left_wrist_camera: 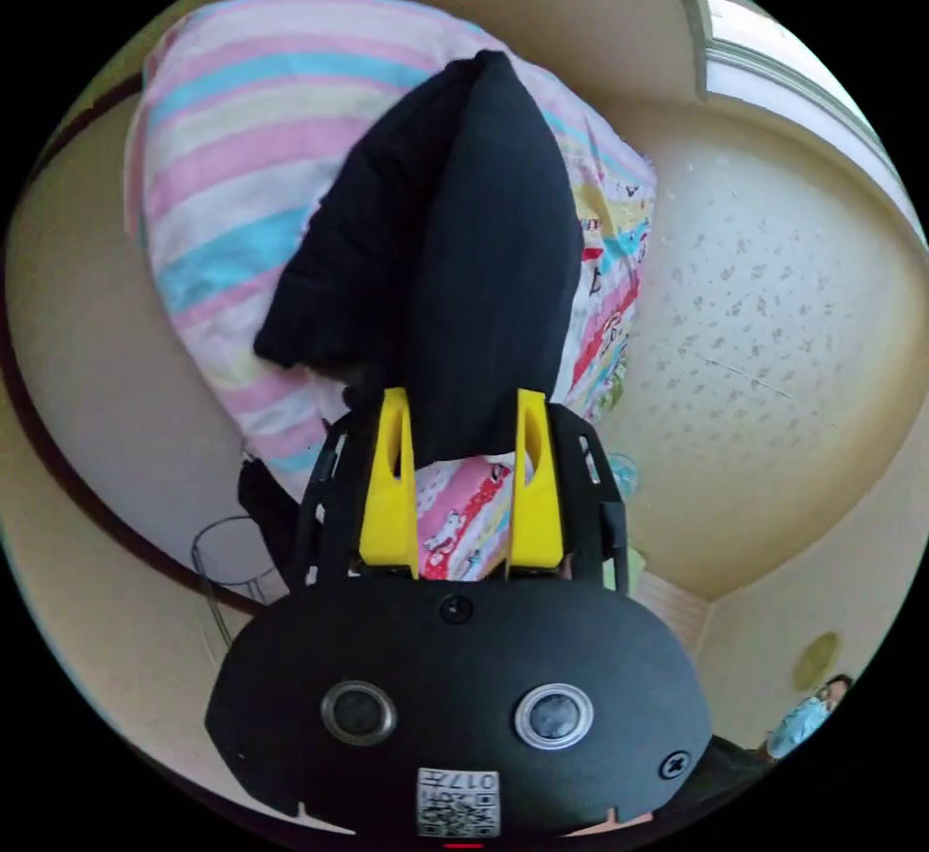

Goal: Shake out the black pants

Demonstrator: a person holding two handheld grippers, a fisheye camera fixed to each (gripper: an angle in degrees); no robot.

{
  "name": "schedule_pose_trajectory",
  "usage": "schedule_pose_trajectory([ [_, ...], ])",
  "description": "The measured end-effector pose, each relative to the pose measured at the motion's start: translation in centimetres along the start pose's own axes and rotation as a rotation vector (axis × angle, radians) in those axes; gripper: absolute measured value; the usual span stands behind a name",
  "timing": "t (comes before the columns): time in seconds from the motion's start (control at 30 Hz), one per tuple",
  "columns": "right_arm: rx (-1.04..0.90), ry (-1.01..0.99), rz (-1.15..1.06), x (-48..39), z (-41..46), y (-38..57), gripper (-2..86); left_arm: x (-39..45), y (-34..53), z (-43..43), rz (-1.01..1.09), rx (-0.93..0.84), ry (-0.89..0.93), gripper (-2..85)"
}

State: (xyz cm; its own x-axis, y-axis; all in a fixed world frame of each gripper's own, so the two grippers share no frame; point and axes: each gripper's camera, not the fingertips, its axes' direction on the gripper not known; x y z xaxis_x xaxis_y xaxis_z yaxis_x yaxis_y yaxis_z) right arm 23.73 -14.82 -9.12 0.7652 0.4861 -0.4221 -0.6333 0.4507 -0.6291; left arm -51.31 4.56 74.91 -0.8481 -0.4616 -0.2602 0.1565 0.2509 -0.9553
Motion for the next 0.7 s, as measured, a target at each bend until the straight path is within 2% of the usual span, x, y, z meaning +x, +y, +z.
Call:
schedule_pose_trajectory([
  [0.07, 0.015, -0.046, 0.090, 3.1, -0.4, 1.7, 0.1, 1.4, 1.0, 1.0, 0.072, -0.020, 0.129, 7.2],
  [0.13, 0.049, -0.133, 0.140, 4.9, -0.8, 2.9, 0.1, 6.8, 3.8, 2.1, 0.291, -0.041, 0.372, 6.0],
  [0.27, 0.162, -0.405, 0.124, 6.1, -1.4, 4.7, 0.2, 20.4, 10.8, 3.4, 0.659, -0.088, 0.371, 5.4],
  [0.4, 0.162, -0.457, 0.025, 2.7, -0.6, 4.4, 0.3, 33.6, 22.0, 8.7, 0.988, -0.331, 0.472, 5.2],
  [0.47, 0.128, -0.434, -0.086, -1.7, 0.3, 4.1, 0.3, 37.1, 28.4, 12.2, 1.120, -0.501, 0.456, 6.3],
  [0.5, 0.120, -0.431, -0.118, -3.0, 0.5, 4.2, 0.3, 38.4, 32.8, 15.2, 1.194, -0.655, 0.397, 7.7],
  [0.53, 0.105, -0.427, -0.178, -5.5, 1.0, 4.3, 0.4, 38.5, 36.8, 18.5, 1.208, -0.817, 0.293, 8.9],
  [0.6, 0.084, -0.408, -0.278, -9.6, 1.7, 4.7, 0.6, 36.6, 41.5, 22.4, 1.169, -1.009, 0.154, 10.2],
  [0.7, 0.020, -0.351, -0.510, -17.1, 3.4, 6.3, 1.4, 31.8, 45.3, 24.2, 1.131, -1.125, 0.070, 10.1],
])
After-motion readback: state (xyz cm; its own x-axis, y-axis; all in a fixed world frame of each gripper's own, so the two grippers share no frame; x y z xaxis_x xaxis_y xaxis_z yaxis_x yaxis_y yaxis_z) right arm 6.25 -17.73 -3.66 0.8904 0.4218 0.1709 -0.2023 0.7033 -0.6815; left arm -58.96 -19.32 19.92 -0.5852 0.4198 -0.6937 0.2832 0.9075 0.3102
